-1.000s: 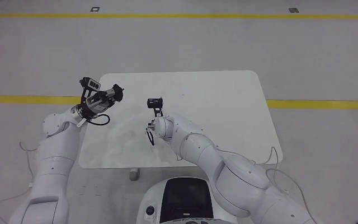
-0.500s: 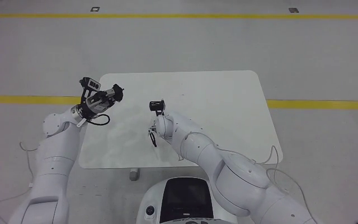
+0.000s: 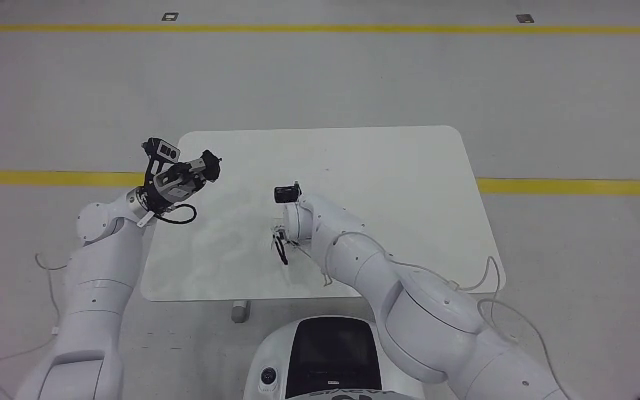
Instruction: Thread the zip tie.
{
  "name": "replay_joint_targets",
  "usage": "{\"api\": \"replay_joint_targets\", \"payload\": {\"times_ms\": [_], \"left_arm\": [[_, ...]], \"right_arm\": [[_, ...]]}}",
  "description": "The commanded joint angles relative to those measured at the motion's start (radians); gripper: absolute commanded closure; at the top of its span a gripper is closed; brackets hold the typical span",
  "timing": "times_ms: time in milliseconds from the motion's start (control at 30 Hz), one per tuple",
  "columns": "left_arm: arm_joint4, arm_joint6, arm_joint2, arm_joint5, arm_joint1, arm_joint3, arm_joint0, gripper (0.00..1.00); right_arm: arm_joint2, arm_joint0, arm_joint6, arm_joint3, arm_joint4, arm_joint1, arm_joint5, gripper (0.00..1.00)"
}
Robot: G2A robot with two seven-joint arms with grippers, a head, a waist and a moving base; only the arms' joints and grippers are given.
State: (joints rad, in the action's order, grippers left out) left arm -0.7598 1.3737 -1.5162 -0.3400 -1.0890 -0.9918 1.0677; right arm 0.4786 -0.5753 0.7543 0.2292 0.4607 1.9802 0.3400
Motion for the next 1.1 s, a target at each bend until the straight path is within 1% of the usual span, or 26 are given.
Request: {"api": "replay_joint_targets", "payload": {"times_ms": [0,167,233,300,400,433,467,500,533,700,733,800,933,1067], "left_arm": [[0.000,0.000,0.000,0.000,0.000,0.000,0.000,1.00],[0.000,0.000,0.000,0.000,0.000,0.000,0.000,1.00],[0.000,0.000,0.000,0.000,0.000,0.000,0.000,1.00],[0.000,0.000,0.000,0.000,0.000,0.000,0.000,1.00],[0.000,0.000,0.000,0.000,0.000,0.000,0.000,1.00],[0.000,0.000,0.000,0.000,0.000,0.000,0.000,1.00],[0.000,0.000,0.000,0.000,0.000,0.000,0.000,1.00],[0.000,0.000,0.000,0.000,0.000,0.000,0.000,1.00],[0.000,0.000,0.000,0.000,0.000,0.000,0.000,1.00],[0.000,0.000,0.000,0.000,0.000,0.000,0.000,1.00],[0.000,0.000,0.000,0.000,0.000,0.000,0.000,1.00],[0.000,0.000,0.000,0.000,0.000,0.000,0.000,1.00],[0.000,0.000,0.000,0.000,0.000,0.000,0.000,1.00],[0.000,0.000,0.000,0.000,0.000,0.000,0.000,1.00]], "right_arm": [[0.003,0.001,0.022,-0.002,0.002,0.000,0.000,1.00],[0.000,0.002,0.091,-0.001,0.021,0.000,0.000,1.00],[0.000,0.002,0.103,0.002,0.028,0.000,0.000,1.00],[0.002,0.002,0.094,0.009,0.032,-0.001,-0.002,1.00],[0.008,-0.001,0.040,0.026,0.036,-0.001,-0.014,1.00],[0.013,-0.005,0.009,0.037,0.032,-0.001,-0.027,0.91],[0.015,-0.009,-0.003,0.039,0.032,-0.002,-0.038,0.80],[0.013,-0.010,-0.011,0.041,0.039,-0.002,-0.042,0.76],[0.012,-0.013,-0.020,0.044,0.045,-0.001,-0.042,0.75],[0.008,-0.026,-0.035,0.049,0.070,-0.001,-0.039,0.79],[0.007,-0.028,-0.037,0.050,0.075,-0.001,-0.035,0.82],[0.007,-0.031,-0.042,0.052,0.081,-0.001,-0.033,0.84],[0.009,-0.035,-0.051,0.052,0.089,-0.002,-0.032,0.94],[0.010,-0.038,-0.060,0.047,0.101,-0.002,-0.023,0.99]]}}
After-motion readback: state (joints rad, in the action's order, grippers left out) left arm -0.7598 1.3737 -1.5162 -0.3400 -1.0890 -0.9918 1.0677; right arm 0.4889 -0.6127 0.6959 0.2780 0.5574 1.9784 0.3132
